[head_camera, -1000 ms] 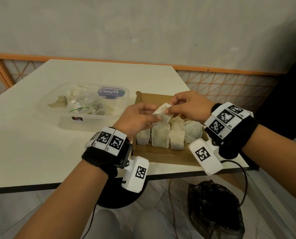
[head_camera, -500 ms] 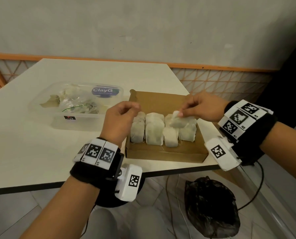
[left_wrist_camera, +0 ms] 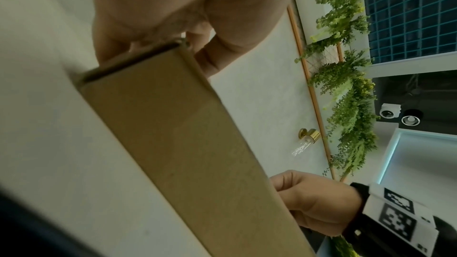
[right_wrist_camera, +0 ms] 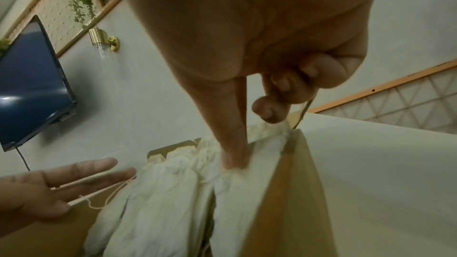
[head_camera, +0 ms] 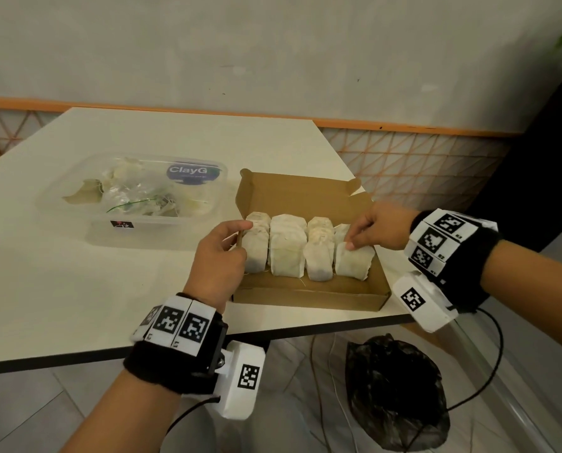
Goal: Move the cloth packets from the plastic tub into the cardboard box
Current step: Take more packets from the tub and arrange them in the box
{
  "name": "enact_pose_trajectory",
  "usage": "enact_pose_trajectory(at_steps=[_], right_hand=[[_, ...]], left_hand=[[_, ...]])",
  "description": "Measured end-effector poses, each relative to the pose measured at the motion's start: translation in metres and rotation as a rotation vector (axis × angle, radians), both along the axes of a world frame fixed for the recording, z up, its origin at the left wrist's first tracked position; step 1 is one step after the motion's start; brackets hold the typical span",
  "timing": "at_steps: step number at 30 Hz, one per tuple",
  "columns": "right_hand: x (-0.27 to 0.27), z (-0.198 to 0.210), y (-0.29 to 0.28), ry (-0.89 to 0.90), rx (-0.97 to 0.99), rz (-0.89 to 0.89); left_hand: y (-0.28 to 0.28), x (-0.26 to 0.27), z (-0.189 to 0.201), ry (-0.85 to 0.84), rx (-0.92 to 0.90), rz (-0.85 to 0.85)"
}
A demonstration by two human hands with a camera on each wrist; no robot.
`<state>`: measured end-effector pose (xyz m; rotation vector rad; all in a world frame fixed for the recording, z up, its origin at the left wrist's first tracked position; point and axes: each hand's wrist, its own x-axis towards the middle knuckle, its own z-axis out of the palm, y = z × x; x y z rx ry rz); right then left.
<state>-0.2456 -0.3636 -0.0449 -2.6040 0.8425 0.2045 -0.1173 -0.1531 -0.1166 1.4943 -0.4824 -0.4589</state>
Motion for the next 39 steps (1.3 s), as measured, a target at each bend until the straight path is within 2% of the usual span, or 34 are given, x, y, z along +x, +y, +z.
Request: enact_pose_trajectory(at_steps=[5, 10, 13, 16, 21, 25, 30, 35, 39], right_hand=[[0.007, 0.001, -0.001, -0.010, -0.085, 0.036], [-0.008, 0.008, 0.005, -0.151, -0.194, 0.016], [-0.024, -0.007, 0.013, -0.040, -0.201, 0.071], [-0.032, -0.024, 0.011, 0.010, -0.209, 0.028], [-0.041, -0.014, 0.017, -0.180, -0.158, 0.028], [-0.049, 0.007, 0.043, -0.397, -0.075, 0.036], [-0.031, 0.012, 0.090, -0.513, 0.069, 0.172], [0.020, 0.013, 0.125, -0.551, 0.268, 0.224], [0.072, 0.017, 0.151, -0.548, 0.342, 0.264]], left_hand=[[0.001, -0.001, -0.001, 0.018, -0.013, 0.015], [-0.001, -0.002, 0.002, 0.151, -0.022, 0.037], [-0.001, -0.002, 0.005, 0.219, -0.049, 0.029], [0.000, -0.003, 0.006, 0.240, -0.046, 0.025], [0.001, -0.004, 0.012, 0.253, -0.020, 0.038], [0.009, -0.002, 0.023, 0.100, 0.051, 0.039], [0.031, 0.026, 0.052, -0.130, 0.047, 0.062], [0.063, 0.083, 0.069, -0.259, 0.030, 0.343], [0.100, 0.132, 0.054, -0.391, 0.252, 0.555]])
